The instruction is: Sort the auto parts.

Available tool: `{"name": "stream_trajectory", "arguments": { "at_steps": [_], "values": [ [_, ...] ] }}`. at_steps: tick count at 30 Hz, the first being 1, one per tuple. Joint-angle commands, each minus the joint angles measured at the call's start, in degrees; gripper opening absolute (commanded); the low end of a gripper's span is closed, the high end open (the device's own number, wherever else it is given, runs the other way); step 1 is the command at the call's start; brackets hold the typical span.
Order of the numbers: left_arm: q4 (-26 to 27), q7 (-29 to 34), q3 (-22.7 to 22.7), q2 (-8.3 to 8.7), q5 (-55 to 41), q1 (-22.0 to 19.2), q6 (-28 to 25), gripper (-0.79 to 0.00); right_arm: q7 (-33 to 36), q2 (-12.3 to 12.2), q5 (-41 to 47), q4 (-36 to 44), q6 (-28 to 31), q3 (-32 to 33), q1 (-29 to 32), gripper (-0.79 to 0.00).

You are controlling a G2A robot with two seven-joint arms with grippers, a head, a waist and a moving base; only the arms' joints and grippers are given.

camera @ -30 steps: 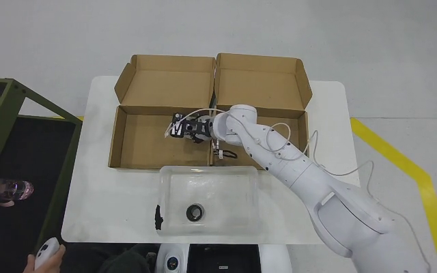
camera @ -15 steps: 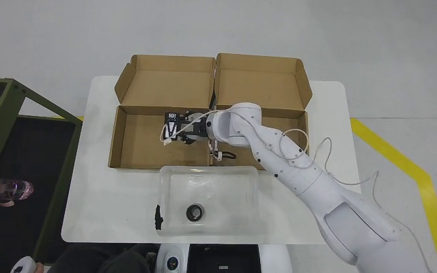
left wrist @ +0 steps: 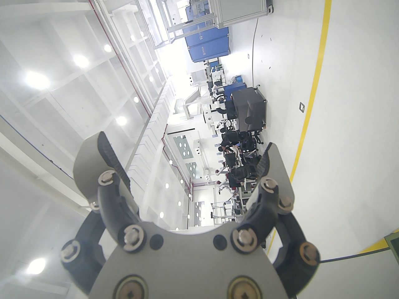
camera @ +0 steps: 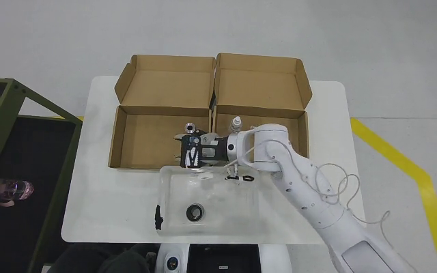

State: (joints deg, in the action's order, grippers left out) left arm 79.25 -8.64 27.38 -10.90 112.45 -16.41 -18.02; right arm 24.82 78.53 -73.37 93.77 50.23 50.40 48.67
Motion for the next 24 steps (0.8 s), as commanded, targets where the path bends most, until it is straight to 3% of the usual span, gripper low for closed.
{"name": "stream_trajectory", "arguments": {
  "at_steps": [1, 12, 24],
  "values": [
    [0.0, 0.0, 0.0, 0.00, 0.0, 0.0, 0.0, 0.000, 0.2, -0.7, 0.3, 2.8, 1.3, 1.6, 2.8, -0.465],
    [0.0, 0.0, 0.0, 0.00, 0.0, 0.0, 0.0, 0.000, 0.8, -3.6, -0.6, 13.6, 6.8, 5.9, 12.7, -0.459],
    [0.0, 0.0, 0.0, 0.00, 0.0, 0.0, 0.0, 0.000, -0.6, -6.0, -3.1, 17.0, 7.8, 5.5, 19.0, -0.440]
  ]
}}
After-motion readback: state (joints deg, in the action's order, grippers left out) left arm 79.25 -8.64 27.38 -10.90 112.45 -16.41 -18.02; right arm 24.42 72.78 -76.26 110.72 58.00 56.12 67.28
